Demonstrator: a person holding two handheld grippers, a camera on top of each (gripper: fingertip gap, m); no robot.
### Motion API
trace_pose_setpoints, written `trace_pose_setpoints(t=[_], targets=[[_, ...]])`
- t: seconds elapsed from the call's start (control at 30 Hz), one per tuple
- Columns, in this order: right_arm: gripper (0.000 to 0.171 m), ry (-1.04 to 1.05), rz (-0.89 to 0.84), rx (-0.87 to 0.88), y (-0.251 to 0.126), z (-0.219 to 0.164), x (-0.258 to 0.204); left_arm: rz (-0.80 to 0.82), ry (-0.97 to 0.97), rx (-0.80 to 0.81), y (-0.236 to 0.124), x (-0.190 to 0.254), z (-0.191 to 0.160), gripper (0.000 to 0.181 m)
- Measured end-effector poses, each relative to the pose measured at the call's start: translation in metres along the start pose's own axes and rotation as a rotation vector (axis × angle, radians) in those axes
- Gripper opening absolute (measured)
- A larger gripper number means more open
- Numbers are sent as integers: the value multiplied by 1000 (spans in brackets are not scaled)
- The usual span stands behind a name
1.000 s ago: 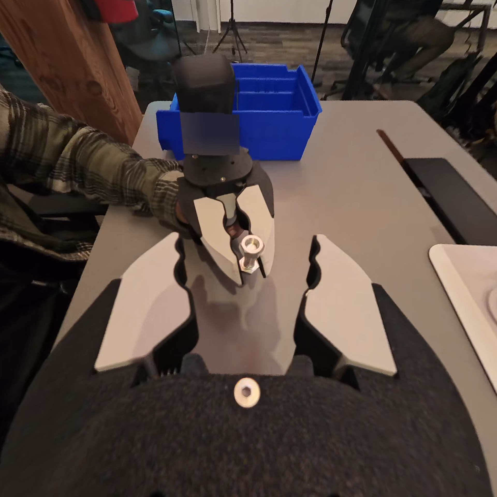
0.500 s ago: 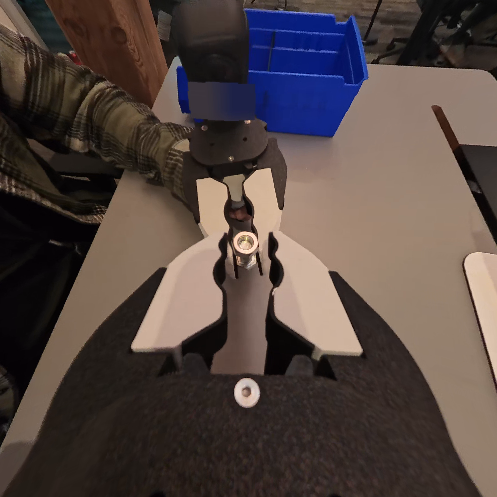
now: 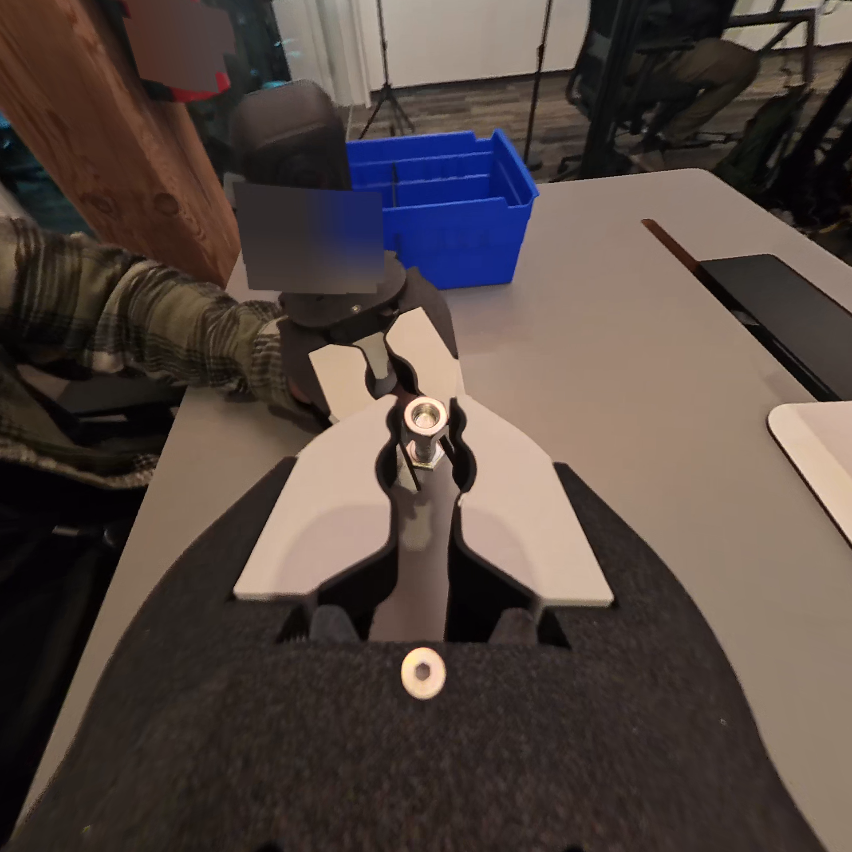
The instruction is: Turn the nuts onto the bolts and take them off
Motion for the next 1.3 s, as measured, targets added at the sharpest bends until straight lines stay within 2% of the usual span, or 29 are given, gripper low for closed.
trace_pose_setpoints(t=[0.23, 0.33, 0.47, 0.57, 0.63, 0.8, 0.97, 1.07, 1.2, 1.3], targets=[[19, 69, -172, 49, 3, -2, 1, 79, 25, -16, -2, -4, 0, 18], [19, 86, -191, 75, 4, -3, 0, 67, 11, -10, -2, -5, 0, 18], [27, 88, -168, 76, 2, -4, -1, 41, 25, -16, -1, 0, 1, 19], [43, 53, -163, 56, -4, -1, -1, 23, 25, -19, 1, 2, 0, 18], [55, -33, -120, 23, -11, 5, -3, -5, 14, -5, 0, 3, 1, 18], [59, -263, 118, -175, -33, 13, -8, -121, -25, 30, -1, 8, 3, 18], [55, -443, 357, -295, -38, 29, -17, -230, 6, 30, -1, 18, 4, 18], [51, -486, 451, -449, -29, 26, -22, -281, 39, 16, -1, 25, 3, 18], [43, -559, 480, -603, -17, 21, -23, -303, 71, 0, 0, 30, 1, 18], [35, -594, 481, -650, -13, 21, -24, -297, 74, -1, 0, 29, 2, 18]])
Point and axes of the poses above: each gripper's, where its closed fingertips meet, y out along the fingers, z out of its top, x = y × z across the jaws, the point moved 5 cm from there along -y, back along the fingers, and after that the axes turned 3 degrees about -y, right-handed, at the moved point
